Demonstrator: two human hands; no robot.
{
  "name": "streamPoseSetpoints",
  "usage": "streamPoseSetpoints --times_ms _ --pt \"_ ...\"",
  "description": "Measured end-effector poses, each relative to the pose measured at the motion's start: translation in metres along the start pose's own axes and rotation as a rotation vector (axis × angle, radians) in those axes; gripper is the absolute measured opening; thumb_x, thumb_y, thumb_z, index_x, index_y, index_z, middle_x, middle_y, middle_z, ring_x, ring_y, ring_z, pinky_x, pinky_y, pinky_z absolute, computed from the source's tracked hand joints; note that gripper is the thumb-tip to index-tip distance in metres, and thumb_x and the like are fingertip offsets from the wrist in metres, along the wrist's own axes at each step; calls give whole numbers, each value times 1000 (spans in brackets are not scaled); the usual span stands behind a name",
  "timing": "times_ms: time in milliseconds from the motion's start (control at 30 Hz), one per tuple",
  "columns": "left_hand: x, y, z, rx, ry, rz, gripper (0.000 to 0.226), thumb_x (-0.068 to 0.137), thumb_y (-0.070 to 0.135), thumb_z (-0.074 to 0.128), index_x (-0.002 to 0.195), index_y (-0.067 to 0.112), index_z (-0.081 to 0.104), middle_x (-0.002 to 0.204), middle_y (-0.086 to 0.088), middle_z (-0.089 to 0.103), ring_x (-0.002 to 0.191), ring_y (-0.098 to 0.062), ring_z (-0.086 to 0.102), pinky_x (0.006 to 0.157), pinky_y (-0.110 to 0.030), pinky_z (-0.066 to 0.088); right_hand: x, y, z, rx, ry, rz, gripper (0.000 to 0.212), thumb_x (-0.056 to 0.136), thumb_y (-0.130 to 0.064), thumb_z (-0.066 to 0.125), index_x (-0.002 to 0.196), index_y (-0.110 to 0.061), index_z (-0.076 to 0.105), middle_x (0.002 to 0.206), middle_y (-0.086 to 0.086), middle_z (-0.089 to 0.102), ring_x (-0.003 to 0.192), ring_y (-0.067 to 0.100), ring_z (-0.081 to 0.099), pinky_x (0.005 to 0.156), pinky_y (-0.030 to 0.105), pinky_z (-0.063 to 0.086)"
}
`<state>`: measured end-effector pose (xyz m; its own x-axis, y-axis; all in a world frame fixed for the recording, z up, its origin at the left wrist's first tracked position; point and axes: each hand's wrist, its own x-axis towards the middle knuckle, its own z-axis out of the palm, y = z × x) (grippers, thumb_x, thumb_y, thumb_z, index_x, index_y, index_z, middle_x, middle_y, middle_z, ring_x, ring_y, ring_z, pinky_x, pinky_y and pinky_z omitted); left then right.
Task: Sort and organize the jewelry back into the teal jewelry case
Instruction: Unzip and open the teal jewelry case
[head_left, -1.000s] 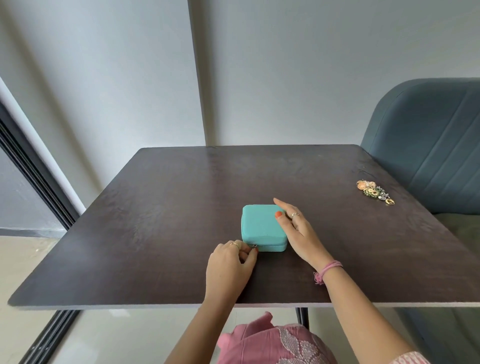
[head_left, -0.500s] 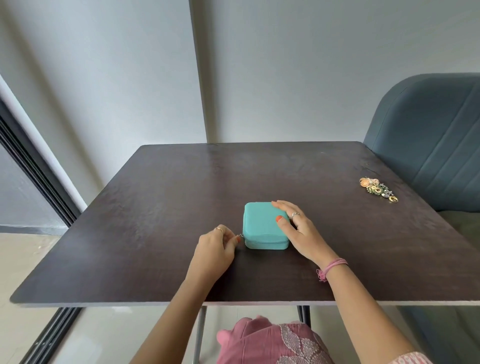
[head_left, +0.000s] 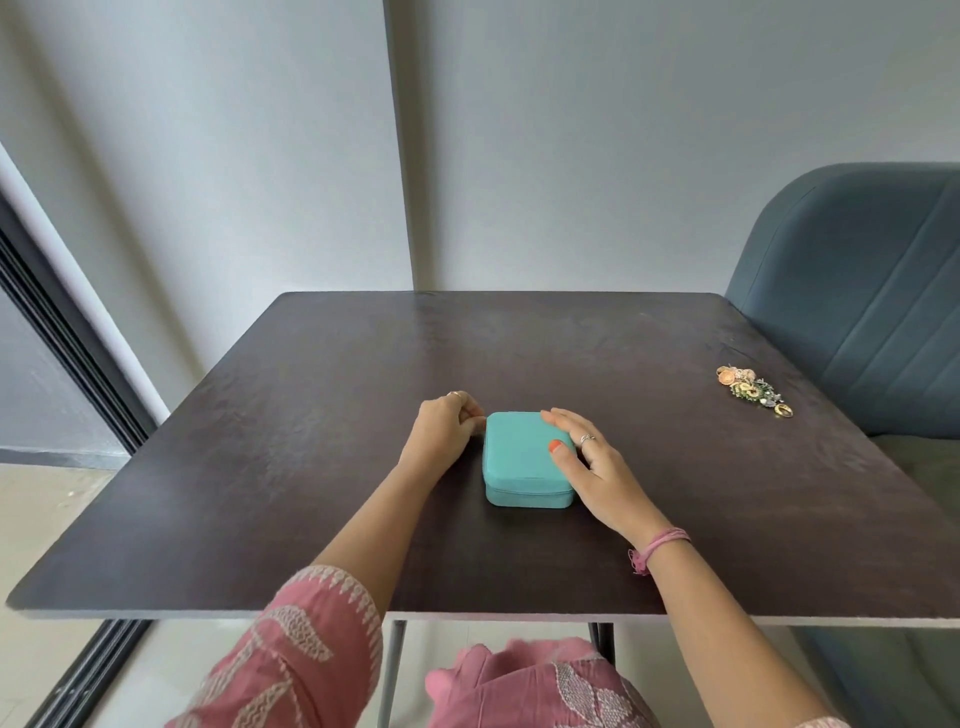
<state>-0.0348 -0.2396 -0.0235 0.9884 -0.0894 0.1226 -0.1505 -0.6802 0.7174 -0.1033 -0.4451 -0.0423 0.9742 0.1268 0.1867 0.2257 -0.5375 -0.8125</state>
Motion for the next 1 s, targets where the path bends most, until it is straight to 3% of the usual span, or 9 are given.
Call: streamPoseSetpoints --times_ms 200,267,400,567,667,800,1000 --pt "11 4 2 -44 -39 49 11 87 0 58 88 8 65 81 0 68 60 1 58 60 -2 43 0 -1 0 -2 -8 6 41 100 -32 43 140 -31 43 149 -14 34 133 -1 29 98 9 24" --pt "11 2 2 -35 -40 61 9 87 3 60 93 7 67 84 1 68 66 -2 59 61 0 41 0 -3 -1 24 -15 16 42 99 -34 45 140 -31 44 149 -15 34 133 -1 30 99 8 26" --pt "1 -3 9 -159 0 30 20 91 12 58 110 14 63 97 6 70 87 -4 64 72 2 39 -1 -5 -8 95 -73 52 52 90 -43 57 140 -39 41 148 -23 30 134 -4 27 111 23 25" --pt "-16 -9 16 -372 93 -33 27 98 22 49 124 18 56 104 10 70 94 0 65 89 -14 44 -1 4 -28 230 -327 55 87 70 -36 83 137 -53 31 153 -28 15 138 -12 18 113 18 21" --pt "-23 -9 16 -451 58 -20 28 101 27 44 124 21 58 101 11 70 89 2 67 89 -20 49 4 8 -34 281 -406 61 91 71 -18 84 140 -46 31 156 -22 13 138 -13 18 114 16 22" --pt "-24 -9 13 -459 46 -23 30 101 33 40 119 22 62 101 7 72 81 8 65 83 -13 48 7 9 -36 382 -369 87 86 70 -19 85 141 -33 40 153 -16 29 136 -6 33 111 21 33" --pt "-27 -6 11 -540 26 -32 37 102 35 37 119 16 64 101 10 71 87 5 66 88 -19 49 17 3 -35 485 -196 154 83 56 -56 84 129 -30 55 131 -10 60 123 9 54 103 33 44"
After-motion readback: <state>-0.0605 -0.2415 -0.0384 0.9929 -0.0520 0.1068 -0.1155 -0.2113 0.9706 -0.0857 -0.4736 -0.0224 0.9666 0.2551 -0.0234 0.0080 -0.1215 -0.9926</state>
